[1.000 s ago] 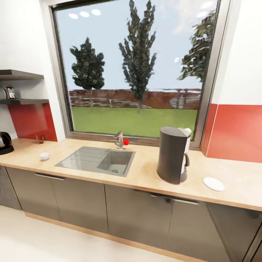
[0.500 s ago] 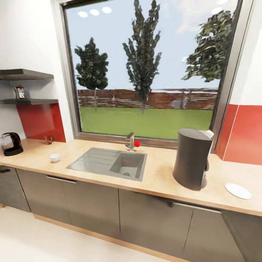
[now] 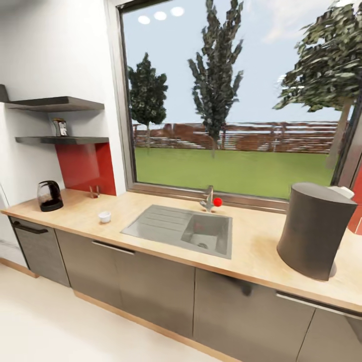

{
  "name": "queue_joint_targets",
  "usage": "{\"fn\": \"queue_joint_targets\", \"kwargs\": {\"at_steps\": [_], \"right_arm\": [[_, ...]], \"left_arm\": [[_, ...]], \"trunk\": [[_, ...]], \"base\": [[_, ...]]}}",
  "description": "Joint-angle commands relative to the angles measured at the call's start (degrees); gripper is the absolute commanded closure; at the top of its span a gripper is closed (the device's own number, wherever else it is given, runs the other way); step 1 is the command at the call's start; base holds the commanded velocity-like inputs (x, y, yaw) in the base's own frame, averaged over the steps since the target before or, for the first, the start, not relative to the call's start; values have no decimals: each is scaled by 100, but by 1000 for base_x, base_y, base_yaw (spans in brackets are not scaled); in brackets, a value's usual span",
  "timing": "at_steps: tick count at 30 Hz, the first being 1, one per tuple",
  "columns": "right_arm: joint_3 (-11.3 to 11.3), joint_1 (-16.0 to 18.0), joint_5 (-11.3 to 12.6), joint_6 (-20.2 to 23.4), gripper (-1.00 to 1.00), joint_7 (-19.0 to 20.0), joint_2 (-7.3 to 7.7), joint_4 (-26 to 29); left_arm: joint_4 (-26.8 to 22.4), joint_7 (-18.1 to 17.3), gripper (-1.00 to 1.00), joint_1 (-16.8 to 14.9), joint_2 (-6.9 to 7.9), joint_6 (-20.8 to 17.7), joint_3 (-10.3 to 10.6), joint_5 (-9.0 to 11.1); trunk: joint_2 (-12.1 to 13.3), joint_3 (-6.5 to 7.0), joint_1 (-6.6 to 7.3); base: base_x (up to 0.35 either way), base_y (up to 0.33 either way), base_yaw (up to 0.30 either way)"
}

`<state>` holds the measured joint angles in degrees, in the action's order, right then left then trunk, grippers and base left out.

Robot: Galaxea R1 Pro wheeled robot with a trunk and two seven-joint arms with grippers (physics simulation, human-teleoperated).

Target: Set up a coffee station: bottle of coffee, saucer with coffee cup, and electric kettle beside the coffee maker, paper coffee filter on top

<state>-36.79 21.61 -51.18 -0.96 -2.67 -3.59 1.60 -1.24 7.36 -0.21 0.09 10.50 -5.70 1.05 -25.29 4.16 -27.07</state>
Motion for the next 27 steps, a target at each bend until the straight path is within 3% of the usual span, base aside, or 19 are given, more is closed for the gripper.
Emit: {"fn": "queue_joint_targets", "kwargs": {"at_steps": [1, 27], "right_arm": [[-48, 1, -52, -9, -100, -23, -2, -3], [-48, 1, -41, -1, -100, -23, -8, -9]], "left_arm": [[8, -6, -100, -2, 0, 22, -37, 10], [2, -6, -100, -5, 0, 22, -45, 18]], "trunk": [[-3, -2, -3], [-3, -2, -3]], "base": [[139, 307, 11], [131, 310, 1]]}}
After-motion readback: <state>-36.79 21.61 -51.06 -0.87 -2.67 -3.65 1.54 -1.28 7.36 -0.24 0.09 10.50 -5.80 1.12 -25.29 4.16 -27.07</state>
